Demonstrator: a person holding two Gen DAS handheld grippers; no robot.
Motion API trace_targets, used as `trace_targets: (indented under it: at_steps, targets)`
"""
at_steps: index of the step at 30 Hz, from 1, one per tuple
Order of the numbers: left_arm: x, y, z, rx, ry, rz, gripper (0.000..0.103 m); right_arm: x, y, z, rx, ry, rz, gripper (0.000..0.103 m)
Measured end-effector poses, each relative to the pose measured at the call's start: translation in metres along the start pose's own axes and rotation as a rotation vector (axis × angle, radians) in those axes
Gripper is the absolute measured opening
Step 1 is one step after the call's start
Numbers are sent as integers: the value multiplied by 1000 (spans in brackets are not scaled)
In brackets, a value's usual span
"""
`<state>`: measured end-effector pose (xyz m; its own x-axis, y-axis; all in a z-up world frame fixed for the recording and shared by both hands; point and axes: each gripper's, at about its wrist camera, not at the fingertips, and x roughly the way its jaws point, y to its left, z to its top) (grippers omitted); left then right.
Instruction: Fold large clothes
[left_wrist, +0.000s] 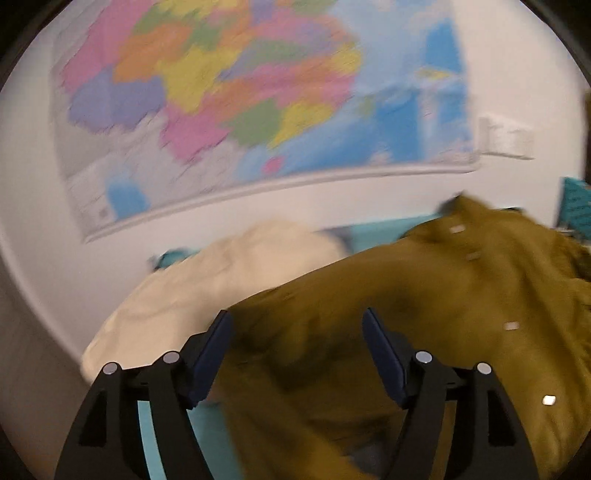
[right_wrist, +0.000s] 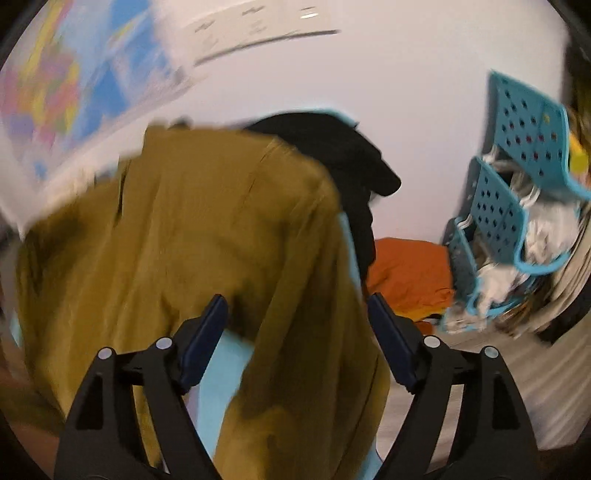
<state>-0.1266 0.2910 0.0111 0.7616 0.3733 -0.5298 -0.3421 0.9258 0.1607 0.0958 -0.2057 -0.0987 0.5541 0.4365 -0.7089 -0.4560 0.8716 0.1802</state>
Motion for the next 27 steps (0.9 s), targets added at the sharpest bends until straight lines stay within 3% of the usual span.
trace_targets:
  at_steps: [2, 4, 5, 7, 12, 16, 18, 21, 27]
  targets:
    - [-2, -22, 2, 30, -18, -53, 75, 5, 20, -12, -86, 46, -59, 73]
    - [1, -49, 2, 65, -16, -108, 76, 13, 28, -20, -131, 88, -91, 46]
    - [5, -57, 0, 76, -7, -131, 76, 17, 29, -22, -143, 108, -115, 22]
    - [16, -76, -3, 106, 22, -172, 76, 12, 27, -18, -123, 113, -70, 11]
    - [16, -105, 0, 174, 23, -262, 76, -50, 30, 28, -59, -4, 94, 8]
    - [7, -112, 8, 186, -8, -325, 76, -101, 71, 75, -110, -111, 236, 8]
    - [4, -110, 14, 164, -14, -380, 76, -106, 99, 93, -148, -133, 313, 8]
    - [4, -110, 18, 139, -8, -447, 76, -93, 142, 111, -180, -133, 421, 9]
    - [11, -118, 6, 102, 51, -607, 83, -4, 219, 133, -172, -11, 570, 11]
